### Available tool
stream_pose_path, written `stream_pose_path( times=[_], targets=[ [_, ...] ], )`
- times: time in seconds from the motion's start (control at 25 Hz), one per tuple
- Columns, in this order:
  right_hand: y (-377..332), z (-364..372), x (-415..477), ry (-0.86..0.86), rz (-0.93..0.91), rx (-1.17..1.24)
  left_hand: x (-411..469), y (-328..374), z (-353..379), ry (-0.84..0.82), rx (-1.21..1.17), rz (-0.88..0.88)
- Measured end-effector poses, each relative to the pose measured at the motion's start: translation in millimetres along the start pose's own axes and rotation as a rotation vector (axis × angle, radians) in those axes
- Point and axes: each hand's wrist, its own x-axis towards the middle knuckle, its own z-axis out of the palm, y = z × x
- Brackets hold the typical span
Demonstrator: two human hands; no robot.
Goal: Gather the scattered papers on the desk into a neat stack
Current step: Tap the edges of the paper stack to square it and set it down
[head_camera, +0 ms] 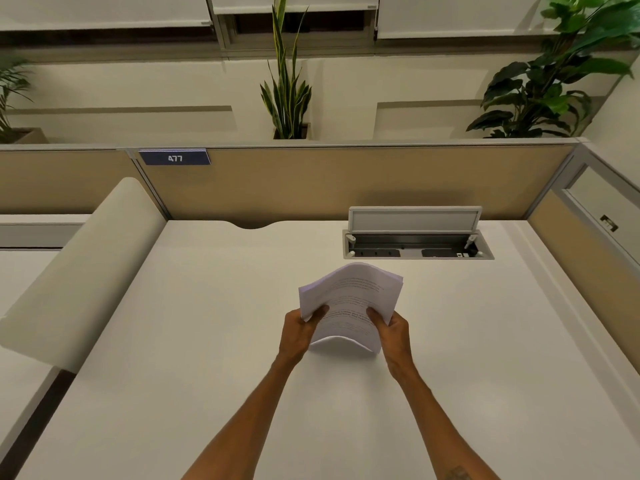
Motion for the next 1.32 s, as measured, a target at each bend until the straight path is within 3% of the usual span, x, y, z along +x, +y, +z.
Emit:
stream_pose_path(
  times=[0.32,0.56,0.64,0.76,0.88,1.08,1.32],
  targets=[
    [0,-7,3,-0.056,0.026,-0.038,5,6,-4,-0.095,-0.029,-0.064],
    [-50,-22,16,-0.069,-0.161,-0.149,4,6,-7,-0.100,-0.018,-0.069],
    [-67,-20,18,0.011,-0.297,-0.307,2,5,-5,-0.110,-0.023,-0.070],
    [-86,-5,14,0.159,-0.672,-0.702,1,5,-5,-0.137,-0.030,-0.082],
    [-97,25,-3,0.084,-0.886,-1.016,-1,6,-8,-0.159,-0.015,-0.085],
    [-101,64,-24,-0.156,-0.838,-1.251,-3,5,-14,-0.178,0.031,-0.062],
    [-105,79,-35,-0.184,-0.821,-1.285,-3,3,-14,-0.198,0.057,-0.060]
  ],
)
